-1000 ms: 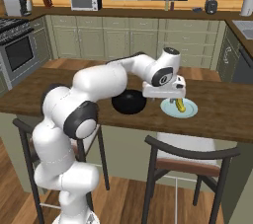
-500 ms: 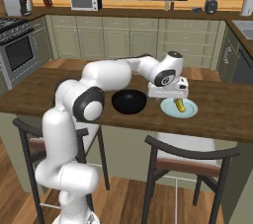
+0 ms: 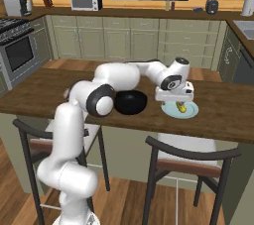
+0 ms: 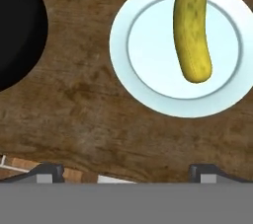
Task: Pick the chicken drumstick and cucumber from their plates and place them in the bowl. Then put the bowl in the fridge.
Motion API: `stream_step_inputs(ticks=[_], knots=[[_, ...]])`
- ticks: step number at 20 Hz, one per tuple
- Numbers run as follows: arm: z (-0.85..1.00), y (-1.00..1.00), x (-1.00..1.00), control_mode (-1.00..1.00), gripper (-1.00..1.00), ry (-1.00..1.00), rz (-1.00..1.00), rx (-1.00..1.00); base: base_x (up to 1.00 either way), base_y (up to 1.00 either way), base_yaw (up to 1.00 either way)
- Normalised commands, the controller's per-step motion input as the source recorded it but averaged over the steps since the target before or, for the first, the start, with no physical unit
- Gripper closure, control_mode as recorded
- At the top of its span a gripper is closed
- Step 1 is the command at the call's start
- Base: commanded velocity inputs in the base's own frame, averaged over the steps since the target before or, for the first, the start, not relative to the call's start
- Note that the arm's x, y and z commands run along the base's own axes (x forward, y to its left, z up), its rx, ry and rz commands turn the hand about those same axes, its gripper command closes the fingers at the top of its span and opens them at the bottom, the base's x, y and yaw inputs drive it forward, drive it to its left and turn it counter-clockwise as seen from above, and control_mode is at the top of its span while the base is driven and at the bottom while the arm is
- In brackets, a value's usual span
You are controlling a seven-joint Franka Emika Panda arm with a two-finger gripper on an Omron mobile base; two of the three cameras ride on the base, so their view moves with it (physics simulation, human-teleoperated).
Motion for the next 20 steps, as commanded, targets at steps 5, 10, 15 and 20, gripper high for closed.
stream_step_inputs(ticks=[5, 10, 15, 20], knots=[[-0.29, -0.18, 0.41, -1.0, -1.0, 0.0, 0.0, 0.0, 0.0, 0.0, 0.0], [-0.34, -0.03, 0.44, -1.0, -1.0, 0.0, 0.0, 0.0, 0.0, 0.0, 0.0], [-0.17, -0.29, 0.36, -1.0, -1.0, 0.0, 0.0, 0.0, 0.0, 0.0, 0.0], [-0.26, -0.1, 0.34, -1.0, -1.0, 0.0, 0.0, 0.0, 0.0, 0.0, 0.0]])
